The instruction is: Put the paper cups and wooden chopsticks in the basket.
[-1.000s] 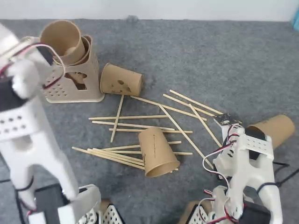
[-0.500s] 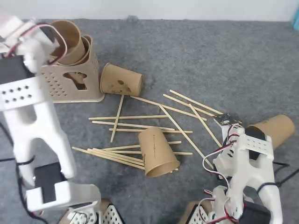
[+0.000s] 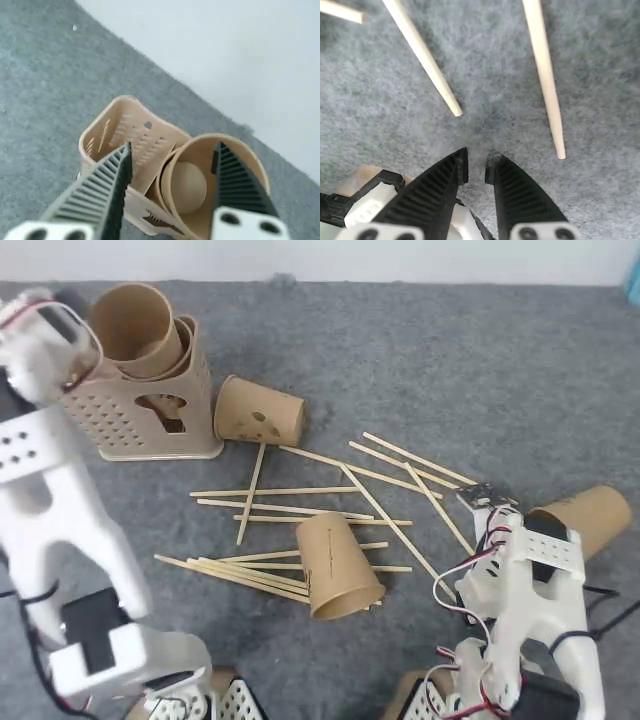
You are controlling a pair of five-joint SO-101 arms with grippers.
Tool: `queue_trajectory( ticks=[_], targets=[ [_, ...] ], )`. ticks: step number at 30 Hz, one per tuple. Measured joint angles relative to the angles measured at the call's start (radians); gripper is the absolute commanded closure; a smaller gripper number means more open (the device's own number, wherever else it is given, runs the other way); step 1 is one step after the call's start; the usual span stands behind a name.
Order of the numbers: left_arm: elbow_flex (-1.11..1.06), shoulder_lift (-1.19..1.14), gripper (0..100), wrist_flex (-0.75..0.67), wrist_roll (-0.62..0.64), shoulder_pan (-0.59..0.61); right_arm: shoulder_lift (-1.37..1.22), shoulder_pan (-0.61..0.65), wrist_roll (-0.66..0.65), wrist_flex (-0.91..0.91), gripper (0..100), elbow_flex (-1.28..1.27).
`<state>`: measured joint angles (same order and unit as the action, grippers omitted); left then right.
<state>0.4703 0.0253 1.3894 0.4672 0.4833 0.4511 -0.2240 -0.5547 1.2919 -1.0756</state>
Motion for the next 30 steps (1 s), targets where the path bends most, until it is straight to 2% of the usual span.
queue_trajectory(
  ticks=[7,15,17,21,24,27,30],
  targets=[
    [0.115,-0.132,73,0.081,0.000,-0.031,0.000,-0.002,0.000,0.000,92.9,0.000],
    [0.474,-0.347,70,0.318,-0.002,-0.061,0.000,-0.002,0.000,0.000,92.9,0.000],
    [0.559,-0.408,70,0.328,-0.002,-0.063,0.000,-0.002,0.000,0.000,92.9,0.000],
    [0.597,-0.516,70,0.334,-0.002,-0.063,0.000,-0.002,0.000,0.000,92.9,0.000],
    [0.601,-0.574,79,0.334,-0.002,-0.066,0.000,-0.002,0.000,0.000,92.9,0.000],
    [0.603,-0.578,98,0.334,-0.029,-0.081,0.000,-0.002,0.000,0.000,92.9,0.000],
    [0.603,-0.577,98,0.334,-0.086,-0.095,0.000,-0.002,0.000,0.000,92.9,0.000]
  ],
)
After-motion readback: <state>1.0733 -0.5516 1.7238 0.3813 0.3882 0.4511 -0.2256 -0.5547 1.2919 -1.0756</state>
